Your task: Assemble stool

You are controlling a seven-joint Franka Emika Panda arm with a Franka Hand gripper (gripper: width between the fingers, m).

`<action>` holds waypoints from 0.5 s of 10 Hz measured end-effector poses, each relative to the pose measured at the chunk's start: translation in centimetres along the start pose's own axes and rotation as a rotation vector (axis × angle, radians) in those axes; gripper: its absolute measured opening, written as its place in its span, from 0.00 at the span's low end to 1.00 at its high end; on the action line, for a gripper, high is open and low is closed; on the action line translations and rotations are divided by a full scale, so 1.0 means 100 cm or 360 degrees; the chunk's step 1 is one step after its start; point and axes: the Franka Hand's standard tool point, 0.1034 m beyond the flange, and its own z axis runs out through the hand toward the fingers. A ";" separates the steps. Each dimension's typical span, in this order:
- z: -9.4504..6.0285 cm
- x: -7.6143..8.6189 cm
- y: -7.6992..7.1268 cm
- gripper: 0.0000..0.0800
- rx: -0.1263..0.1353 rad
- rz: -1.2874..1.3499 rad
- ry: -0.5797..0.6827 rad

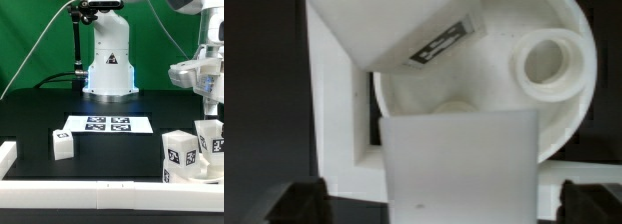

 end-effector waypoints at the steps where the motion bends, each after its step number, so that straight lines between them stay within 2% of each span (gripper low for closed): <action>1: 0.001 -0.001 0.000 0.65 0.0002 0.0001 -0.0001; 2: 0.001 -0.002 0.000 0.65 0.0003 0.0003 -0.0002; 3: 0.001 -0.002 0.000 0.48 0.0001 0.0004 -0.0002; 4: 0.000 -0.002 0.000 0.43 0.0000 0.0013 -0.0001; 5: 0.000 -0.002 0.001 0.43 0.0000 0.0046 -0.0002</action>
Offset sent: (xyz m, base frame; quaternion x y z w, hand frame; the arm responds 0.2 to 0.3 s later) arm 0.0000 0.0000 0.0000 0.0000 0.0000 0.0000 1.0000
